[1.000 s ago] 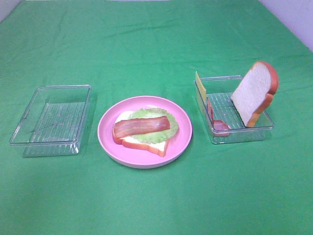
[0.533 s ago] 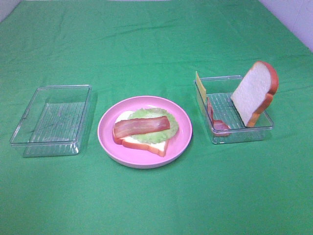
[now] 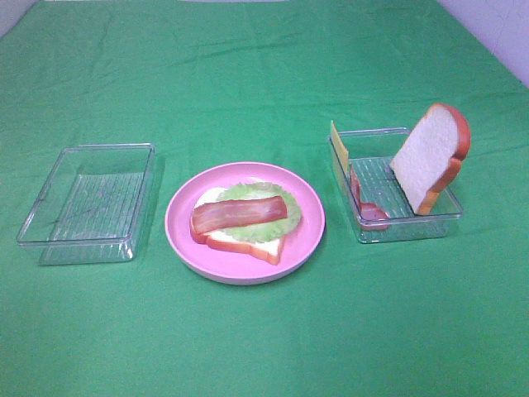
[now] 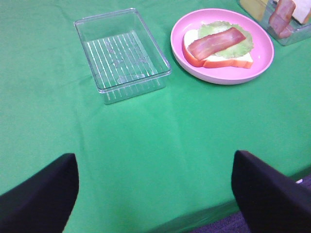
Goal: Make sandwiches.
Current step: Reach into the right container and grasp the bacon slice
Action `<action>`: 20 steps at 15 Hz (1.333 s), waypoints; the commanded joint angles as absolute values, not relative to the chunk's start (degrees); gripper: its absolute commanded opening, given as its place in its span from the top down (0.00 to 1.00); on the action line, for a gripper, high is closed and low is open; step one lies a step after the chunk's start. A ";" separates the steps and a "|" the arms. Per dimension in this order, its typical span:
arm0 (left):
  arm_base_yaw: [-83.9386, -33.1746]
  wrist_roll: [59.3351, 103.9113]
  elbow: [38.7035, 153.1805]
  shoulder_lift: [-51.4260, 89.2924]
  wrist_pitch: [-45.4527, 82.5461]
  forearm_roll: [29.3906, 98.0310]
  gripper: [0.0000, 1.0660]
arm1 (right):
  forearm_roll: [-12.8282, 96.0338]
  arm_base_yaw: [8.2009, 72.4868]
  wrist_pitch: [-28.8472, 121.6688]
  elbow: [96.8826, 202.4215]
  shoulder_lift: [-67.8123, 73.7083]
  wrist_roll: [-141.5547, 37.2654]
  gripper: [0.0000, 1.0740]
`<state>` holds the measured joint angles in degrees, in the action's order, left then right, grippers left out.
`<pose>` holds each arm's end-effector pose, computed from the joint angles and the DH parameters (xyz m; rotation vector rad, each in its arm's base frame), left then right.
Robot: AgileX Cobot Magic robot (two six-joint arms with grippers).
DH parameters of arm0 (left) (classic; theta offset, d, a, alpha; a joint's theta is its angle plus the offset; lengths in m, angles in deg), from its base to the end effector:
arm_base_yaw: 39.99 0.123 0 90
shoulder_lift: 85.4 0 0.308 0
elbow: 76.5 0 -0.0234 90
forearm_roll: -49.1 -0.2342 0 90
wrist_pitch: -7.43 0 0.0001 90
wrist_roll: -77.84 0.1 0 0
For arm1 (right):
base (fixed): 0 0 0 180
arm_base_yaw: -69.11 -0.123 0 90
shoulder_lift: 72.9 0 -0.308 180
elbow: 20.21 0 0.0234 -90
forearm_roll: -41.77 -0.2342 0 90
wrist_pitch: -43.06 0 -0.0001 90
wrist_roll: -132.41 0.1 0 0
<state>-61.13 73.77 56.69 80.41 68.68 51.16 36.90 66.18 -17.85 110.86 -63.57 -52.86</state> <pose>-0.0204 0.0045 0.2791 0.3189 2.1243 -0.3016 -0.0303 0.0059 0.2675 -0.1509 2.0723 0.0775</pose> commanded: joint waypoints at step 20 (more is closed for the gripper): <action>-61.25 75.84 54.52 84.94 66.96 50.70 0.25 | 25.90 61.94 -12.23 150.23 19.68 -59.11 0.30</action>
